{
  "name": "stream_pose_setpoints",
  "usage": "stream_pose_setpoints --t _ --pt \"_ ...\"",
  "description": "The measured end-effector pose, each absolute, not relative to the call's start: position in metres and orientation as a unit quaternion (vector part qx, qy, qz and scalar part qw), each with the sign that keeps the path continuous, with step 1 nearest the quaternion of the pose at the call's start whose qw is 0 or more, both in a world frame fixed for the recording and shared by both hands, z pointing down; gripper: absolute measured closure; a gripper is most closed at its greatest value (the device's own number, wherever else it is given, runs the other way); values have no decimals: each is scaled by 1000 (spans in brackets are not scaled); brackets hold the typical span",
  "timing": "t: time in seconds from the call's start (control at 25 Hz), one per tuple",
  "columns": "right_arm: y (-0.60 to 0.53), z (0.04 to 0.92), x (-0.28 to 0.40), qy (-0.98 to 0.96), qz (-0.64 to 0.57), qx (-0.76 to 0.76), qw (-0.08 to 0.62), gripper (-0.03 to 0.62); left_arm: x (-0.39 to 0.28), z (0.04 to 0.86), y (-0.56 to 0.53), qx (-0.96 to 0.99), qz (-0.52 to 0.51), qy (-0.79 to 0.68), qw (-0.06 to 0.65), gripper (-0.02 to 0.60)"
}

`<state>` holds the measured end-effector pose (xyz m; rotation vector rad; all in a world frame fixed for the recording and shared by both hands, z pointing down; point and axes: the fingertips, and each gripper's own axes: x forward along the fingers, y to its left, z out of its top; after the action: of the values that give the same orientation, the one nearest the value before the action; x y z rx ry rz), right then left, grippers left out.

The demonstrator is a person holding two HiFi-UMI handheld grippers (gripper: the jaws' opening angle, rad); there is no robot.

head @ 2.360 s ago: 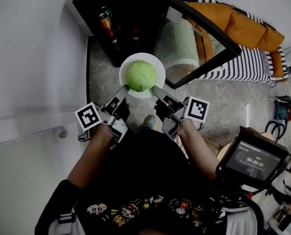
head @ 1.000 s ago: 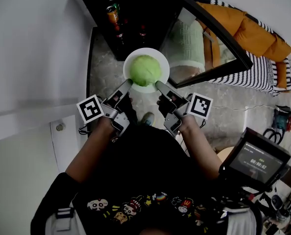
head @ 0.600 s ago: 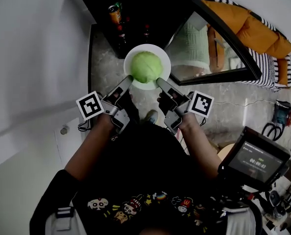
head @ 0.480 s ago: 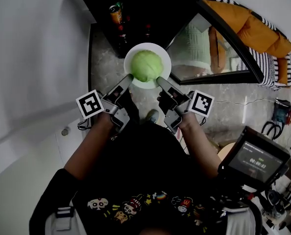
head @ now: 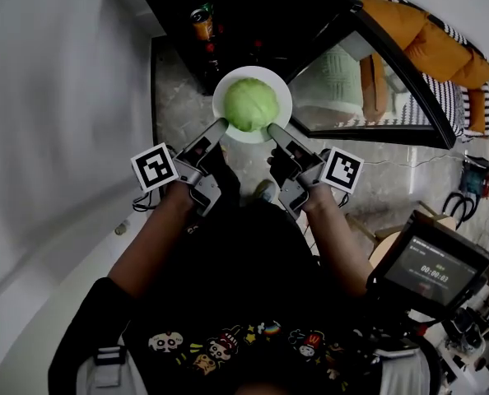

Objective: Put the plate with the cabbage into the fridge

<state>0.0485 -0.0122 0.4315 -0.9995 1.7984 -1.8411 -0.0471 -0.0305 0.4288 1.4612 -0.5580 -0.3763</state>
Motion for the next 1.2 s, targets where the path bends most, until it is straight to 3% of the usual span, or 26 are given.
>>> stream_pose_setpoints --t 0.52,1.2 --pt "-9 451 57 612 -672 -380 172 572 -41 449 -27 623 -153 -251 725 571" --pt "-14 448 40 640 -677 -328 157 572 -56 443 -23 623 -176 -293 703 571"
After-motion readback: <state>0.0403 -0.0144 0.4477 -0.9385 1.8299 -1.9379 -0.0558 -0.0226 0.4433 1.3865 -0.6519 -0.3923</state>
